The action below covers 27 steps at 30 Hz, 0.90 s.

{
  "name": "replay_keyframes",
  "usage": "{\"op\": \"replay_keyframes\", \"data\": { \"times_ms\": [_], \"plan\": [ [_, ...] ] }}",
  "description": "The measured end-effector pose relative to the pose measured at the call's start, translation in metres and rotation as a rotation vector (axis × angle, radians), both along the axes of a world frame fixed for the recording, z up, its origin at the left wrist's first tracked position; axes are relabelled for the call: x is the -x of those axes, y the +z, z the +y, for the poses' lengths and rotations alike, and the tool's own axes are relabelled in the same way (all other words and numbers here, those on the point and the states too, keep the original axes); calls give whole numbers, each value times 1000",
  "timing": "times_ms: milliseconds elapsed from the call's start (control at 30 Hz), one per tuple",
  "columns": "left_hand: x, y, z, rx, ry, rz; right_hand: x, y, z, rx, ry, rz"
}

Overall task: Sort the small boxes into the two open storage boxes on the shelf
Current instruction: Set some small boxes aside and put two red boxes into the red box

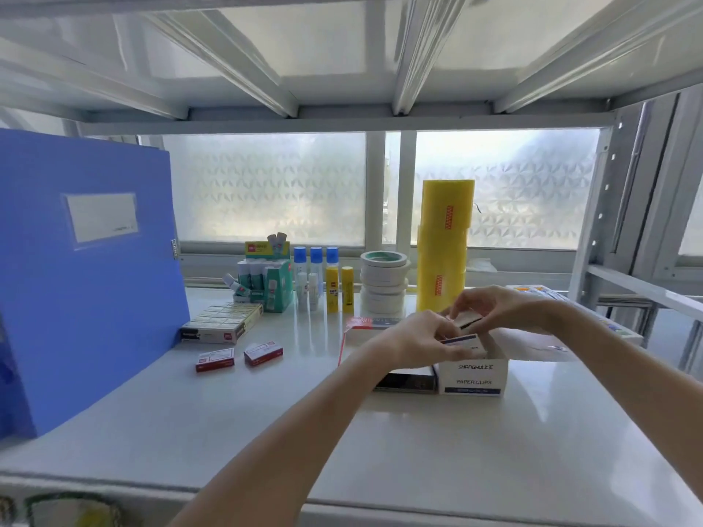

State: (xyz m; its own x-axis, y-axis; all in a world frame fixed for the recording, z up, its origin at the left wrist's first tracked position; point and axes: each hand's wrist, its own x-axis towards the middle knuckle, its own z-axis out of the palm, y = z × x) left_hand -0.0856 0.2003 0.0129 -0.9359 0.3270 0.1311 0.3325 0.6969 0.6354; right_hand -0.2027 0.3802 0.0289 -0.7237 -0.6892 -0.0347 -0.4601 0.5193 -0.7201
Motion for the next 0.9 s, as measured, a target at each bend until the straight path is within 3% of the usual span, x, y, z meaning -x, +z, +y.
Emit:
{"op": "replay_keyframes", "data": {
  "times_ms": [67,167,300,367,467,600,767,900],
  "plan": [
    [-5,3,-1,83,2,-21,-2,8,1,-36,4,-15],
    [-12,8,-15,168,76,64,-10,22,-9,-25,-69,188],
    [-27,12,-98,444,402,173,-56,31,-71,48,-2,246],
    [-43,11,-151,608,576,59,-79,23,-117,-40,120,271],
    [-68,2,-208,714,672,-158,-99,-1,-190,-141,154,270],
    [-86,-17,-238,611,703,-210,-116,-39,-260,-156,61,269],
    [-82,-33,-251,514,771,-29,-125,-61,-285,-202,-19,552],
    [-71,-25,-225,420,767,133,-115,-33,-246,-70,16,465]
  ]
}}
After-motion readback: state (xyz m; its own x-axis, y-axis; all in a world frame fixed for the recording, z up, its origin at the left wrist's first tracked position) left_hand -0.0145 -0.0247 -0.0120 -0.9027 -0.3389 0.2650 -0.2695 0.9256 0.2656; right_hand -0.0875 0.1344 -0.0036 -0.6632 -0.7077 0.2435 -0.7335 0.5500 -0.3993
